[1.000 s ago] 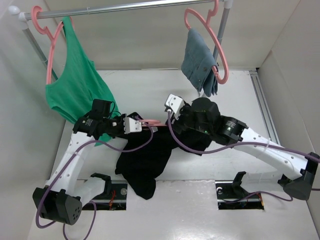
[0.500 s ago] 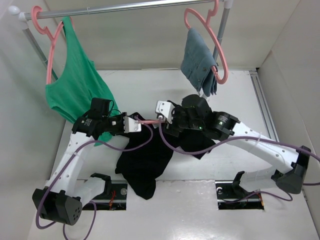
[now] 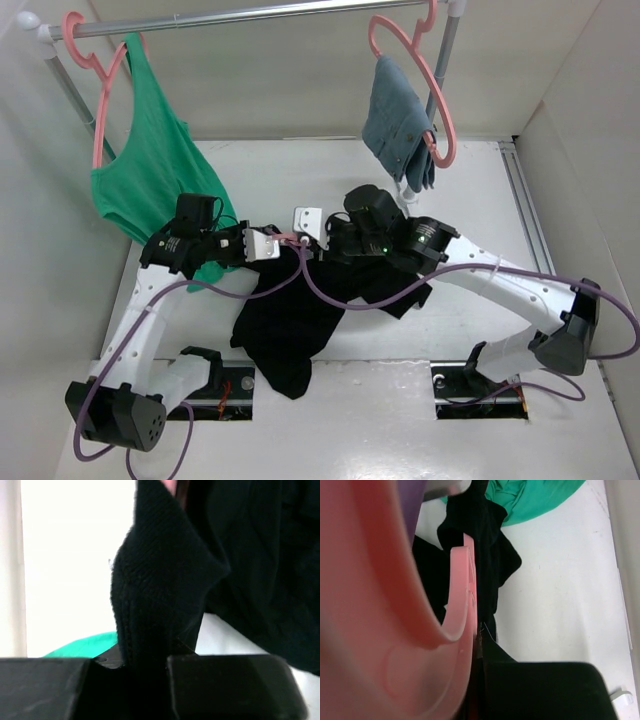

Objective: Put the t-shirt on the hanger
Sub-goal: Place tshirt on hanger, then hang the hanger with tshirt onto the clothesline

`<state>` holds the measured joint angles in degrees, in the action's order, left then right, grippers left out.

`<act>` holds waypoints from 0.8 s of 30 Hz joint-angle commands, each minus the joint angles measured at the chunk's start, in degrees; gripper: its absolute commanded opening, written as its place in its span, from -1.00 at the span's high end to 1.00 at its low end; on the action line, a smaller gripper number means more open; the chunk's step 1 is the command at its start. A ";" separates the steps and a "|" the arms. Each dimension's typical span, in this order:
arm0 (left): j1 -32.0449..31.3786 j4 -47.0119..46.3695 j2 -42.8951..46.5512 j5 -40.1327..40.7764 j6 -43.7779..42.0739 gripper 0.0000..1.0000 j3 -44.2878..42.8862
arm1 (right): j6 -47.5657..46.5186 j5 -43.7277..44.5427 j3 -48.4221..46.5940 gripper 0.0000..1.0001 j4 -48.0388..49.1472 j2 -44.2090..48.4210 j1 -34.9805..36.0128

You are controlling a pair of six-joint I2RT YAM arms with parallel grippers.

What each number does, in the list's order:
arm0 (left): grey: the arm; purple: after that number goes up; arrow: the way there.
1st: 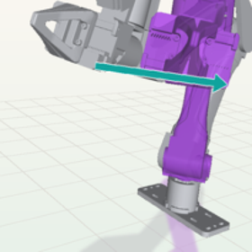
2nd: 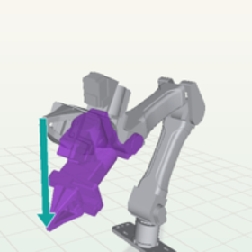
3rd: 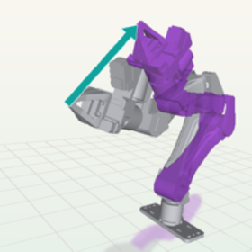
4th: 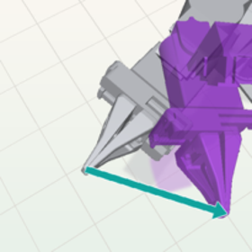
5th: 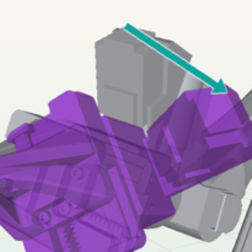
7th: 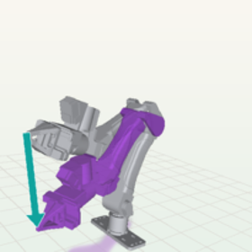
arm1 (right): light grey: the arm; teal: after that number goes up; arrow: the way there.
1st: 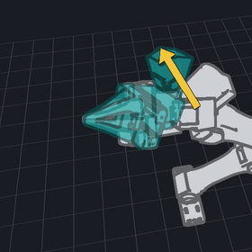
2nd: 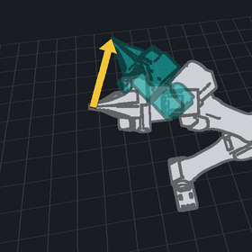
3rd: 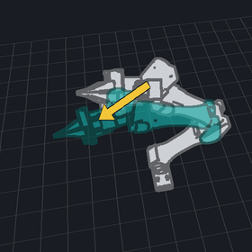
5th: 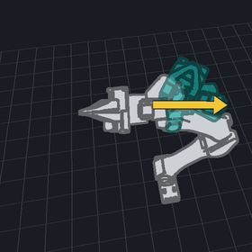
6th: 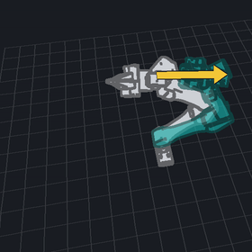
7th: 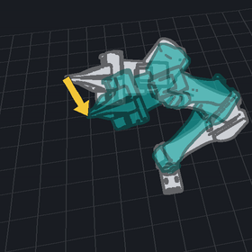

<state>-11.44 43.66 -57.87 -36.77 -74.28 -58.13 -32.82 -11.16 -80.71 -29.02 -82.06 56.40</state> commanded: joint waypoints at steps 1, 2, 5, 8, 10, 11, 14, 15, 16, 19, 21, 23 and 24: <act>1.41 -4.27 2.23 -8.31 3.87 1.00 -1.99 | 3.28 1.58 3.97 1.00 1.94 4.62 -0.24; 2.21 -4.81 2.23 -8.31 4.49 1.00 -1.29 | 3.81 2.19 5.02 1.00 1.94 6.02 -0.24; 4.93 -7.44 1.62 -7.09 6.51 1.00 -0.76 | 5.92 3.68 8.37 1.00 1.16 11.30 -1.55; 5.64 -10.86 1.01 -5.42 9.93 1.00 -0.14 | 7.50 5.17 9.69 1.00 -1.13 15.08 -2.17; 5.64 -13.06 1.00 -4.80 11.95 1.00 0.38 | 8.20 5.18 9.69 1.00 -1.91 16.31 -2.17; 5.64 -14.38 1.00 -4.80 13.36 0.96 0.38 | 8.73 5.70 9.69 1.00 -2.71 16.93 -2.17; 5.64 -18.87 1.00 -3.48 17.85 0.37 0.91 | 9.35 6.32 6.81 1.00 -4.55 16.93 -2.17; 5.64 -20.18 1.00 -2.87 18.55 0.17 0.91 | 10.13 7.11 5.83 1.00 -5.08 16.93 -2.17; 5.64 -20.71 1.52 -2.86 19.86 -0.14 0.91 | 10.14 7.64 4.69 1.00 -5.61 16.24 -2.17; 5.64 -24.13 3.01 -2.86 24.25 -0.85 -0.14 | 11.72 8.86 -1.89 1.00 -7.89 13.95 -2.17; 5.64 -27.03 4.60 -3.48 29.96 -1.00 -0.67 | 13.21 10.45 -9.42 1.00 -11.66 10.46 -2.17; 5.64 -34.05 8.01 -2.52 35.14 -1.00 -0.15 | 13.91 13.42 -15.76 1.00 -15.35 7.20 -2.17; 5.64 -36.86 9.34 -1.47 37.69 -1.00 1.16 | 13.92 14.05 -22.41 1.00 -19.20 3.70 -2.78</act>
<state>-5.89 18.52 -53.95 -39.16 -46.96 -57.36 -21.15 -1.72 -91.29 -44.64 -74.96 54.39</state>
